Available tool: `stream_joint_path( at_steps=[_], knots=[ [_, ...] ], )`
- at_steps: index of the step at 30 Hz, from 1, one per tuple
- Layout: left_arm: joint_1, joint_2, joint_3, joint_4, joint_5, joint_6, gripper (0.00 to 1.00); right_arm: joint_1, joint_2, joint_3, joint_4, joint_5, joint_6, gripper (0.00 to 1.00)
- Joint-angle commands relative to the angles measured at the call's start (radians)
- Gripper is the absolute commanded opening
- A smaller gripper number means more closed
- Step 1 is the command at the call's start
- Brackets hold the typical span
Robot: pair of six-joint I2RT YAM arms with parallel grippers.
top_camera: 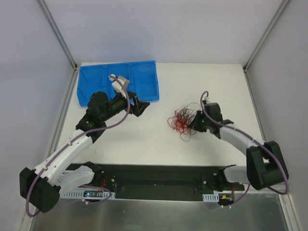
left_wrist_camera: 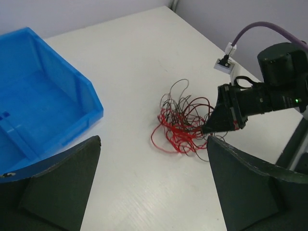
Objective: Untangle the cables
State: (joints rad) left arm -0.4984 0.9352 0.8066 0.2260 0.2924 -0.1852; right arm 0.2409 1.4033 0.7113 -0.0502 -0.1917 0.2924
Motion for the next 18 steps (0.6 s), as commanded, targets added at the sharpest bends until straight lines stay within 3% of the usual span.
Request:
stream_joint_path(
  at_steps=[1,6,10,14,18],
  knots=[
    [-0.022,0.12,0.066,0.027,0.19,-0.088,0.89,0.136,-0.22,-0.197,-0.01,0.043,0.06,0.06],
    [-0.09,0.25,0.101,0.018,0.298,-0.145,0.85,0.258,-0.479,-0.308,-0.106,0.086,0.094,0.14],
    [-0.198,0.318,0.124,-0.03,0.292,-0.12,0.84,0.265,-0.641,-0.282,-0.239,0.072,0.042,0.34],
    [-0.314,0.396,0.143,-0.074,0.264,-0.079,0.79,0.267,-0.711,-0.202,-0.39,0.08,-0.002,0.51],
    [-0.374,0.47,0.187,-0.137,0.272,-0.051,0.73,0.264,-0.724,-0.162,-0.486,0.156,-0.012,0.57]
  ],
)
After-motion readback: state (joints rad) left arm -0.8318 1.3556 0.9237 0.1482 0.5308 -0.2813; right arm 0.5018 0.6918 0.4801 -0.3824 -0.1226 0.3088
